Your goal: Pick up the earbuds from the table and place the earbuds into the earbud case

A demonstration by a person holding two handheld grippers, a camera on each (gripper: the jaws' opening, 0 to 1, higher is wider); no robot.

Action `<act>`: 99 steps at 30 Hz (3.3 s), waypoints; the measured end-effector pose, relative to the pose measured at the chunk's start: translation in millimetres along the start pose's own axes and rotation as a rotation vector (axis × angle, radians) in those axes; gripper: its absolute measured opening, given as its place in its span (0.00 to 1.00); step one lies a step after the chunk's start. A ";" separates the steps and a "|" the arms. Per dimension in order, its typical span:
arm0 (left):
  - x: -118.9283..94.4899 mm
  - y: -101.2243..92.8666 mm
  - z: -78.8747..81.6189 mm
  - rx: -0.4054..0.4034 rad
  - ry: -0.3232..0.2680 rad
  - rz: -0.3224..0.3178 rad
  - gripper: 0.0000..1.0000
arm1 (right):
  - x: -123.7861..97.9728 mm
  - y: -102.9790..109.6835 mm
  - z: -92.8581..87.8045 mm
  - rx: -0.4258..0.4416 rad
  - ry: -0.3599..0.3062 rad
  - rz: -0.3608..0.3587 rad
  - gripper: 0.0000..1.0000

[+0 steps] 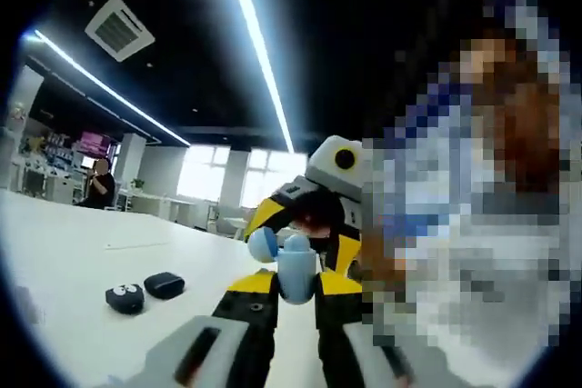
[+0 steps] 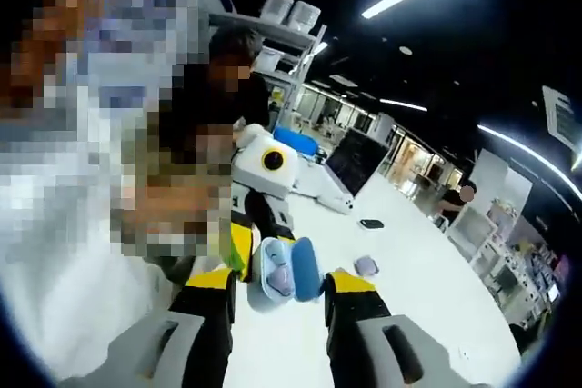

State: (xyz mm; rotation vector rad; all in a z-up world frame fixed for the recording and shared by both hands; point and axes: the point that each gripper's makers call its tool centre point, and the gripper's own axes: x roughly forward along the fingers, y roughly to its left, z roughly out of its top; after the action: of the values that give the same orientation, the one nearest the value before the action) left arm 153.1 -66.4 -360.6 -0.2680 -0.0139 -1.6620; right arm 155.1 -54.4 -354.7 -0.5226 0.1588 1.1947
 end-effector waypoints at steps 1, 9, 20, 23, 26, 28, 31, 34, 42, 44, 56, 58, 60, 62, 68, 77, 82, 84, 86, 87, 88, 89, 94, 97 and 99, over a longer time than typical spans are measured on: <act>-0.4 0.5 0.1 -0.003 -0.002 0.000 0.17 | -0.2 -0.7 0.3 0.004 -0.011 -0.006 0.38; -0.5 -0.6 0.7 -0.012 -0.004 -0.002 0.17 | -1.7 -1.8 1.8 0.048 -0.047 -0.005 0.37; -0.1 6.8 -3.4 -0.060 -0.002 0.015 0.17 | -8.2 -15.2 14.5 0.069 -0.094 -0.066 0.22; -0.7 9.7 -5.7 -0.064 0.007 0.022 0.17 | -12.9 -20.5 13.3 0.061 -0.110 -0.108 0.00; 3.2 6.8 -4.8 -0.064 0.005 0.022 0.17 | -10.8 -8.1 12.9 0.079 -0.112 -0.044 0.01; 1.7 8.3 -6.1 -0.073 0.004 0.029 0.17 | -6.7 -2.6 6.0 0.036 -0.074 -0.039 0.06; 0.6 8.3 -4.1 -0.080 -0.007 0.027 0.17 | -5.2 -0.9 5.8 0.031 -0.079 -0.036 0.17; 0.7 5.1 -2.5 -0.072 -0.011 0.022 0.17 | -8.7 -1.5 8.2 0.021 -0.096 -0.035 0.26; 1.8 -3.7 2.0 -0.066 -0.035 -0.010 0.17 | -3.6 -3.3 -4.5 0.080 -0.090 -0.027 0.38; 1.2 -5.5 4.7 -0.075 -0.053 -0.020 0.17 | -7.1 -4.4 4.6 0.146 -0.148 -0.016 0.36; 3.2 -4.5 9.1 -0.126 -0.090 -0.033 0.17 | -13.1 -11.2 18.6 0.109 -0.224 -0.089 0.26; 3.0 -2.2 9.0 -0.132 -0.087 -0.032 0.17 | -15.4 -11.1 13.0 0.119 -0.210 -0.097 0.25; 1.7 0.9 8.2 -0.134 -0.087 -0.028 0.17 | -12.9 -11.2 10.3 0.111 -0.202 -0.114 0.25; 0.6 3.1 6.8 -0.139 -0.082 -0.023 0.17 | -12.9 -10.8 8.5 0.104 -0.199 -0.120 0.22; -2.3 7.7 6.6 -0.153 -0.101 -0.005 0.17 | -4.5 4.4 12.0 0.072 -0.182 -0.054 0.02; -10.4 -1.0 12.9 -0.105 -0.110 -0.014 0.17 | -18.2 -8.3 23.2 0.099 -0.198 -0.086 0.22; -8.0 -6.3 16.5 -0.045 -0.119 -0.023 0.17 | -13.5 -9.2 17.0 0.294 -0.220 0.001 0.22; -6.8 -8.4 17.1 -0.025 -0.118 -0.028 0.17 | -8.7 -8.2 14.5 0.323 -0.214 0.022 0.20; -4.8 -8.1 16.7 -0.013 -0.113 -0.026 0.17 | -5.3 -7.3 14.9 0.326 -0.220 0.030 0.18; -4.4 -7.7 16.3 -0.010 -0.111 -0.023 0.17 | -3.8 -7.3 15.5 0.331 -0.222 0.032 0.18; -3.9 -7.3 15.9 -0.007 -0.109 -0.021 0.17 | -3.3 -7.3 15.5 0.333 -0.222 0.033 0.18; -3.9 -6.2 15.0 -0.006 -0.104 -0.017 0.17 | -2.5 -6.5 15.1 0.336 -0.222 0.035 0.18; -3.1 -6.4 12.2 -0.011 -0.090 -0.022 0.17 | -2.4 -1.8 15.0 0.358 -0.228 0.058 0.17; -0.9 -7.1 11.9 -0.020 -0.083 -0.028 0.18 | -4.6 -1.8 15.0 0.399 -0.236 0.078 0.16; 0.2 -6.8 12.0 -0.037 -0.085 -0.028 0.18 | -5.6 -2.8 15.2 0.407 -0.240 0.083 0.15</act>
State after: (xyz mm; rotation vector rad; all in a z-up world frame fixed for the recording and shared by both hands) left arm 148.4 -63.9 -347.9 -0.3683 -0.0514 -1.6793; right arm 153.2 -52.8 -338.5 -0.0154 0.2129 1.2553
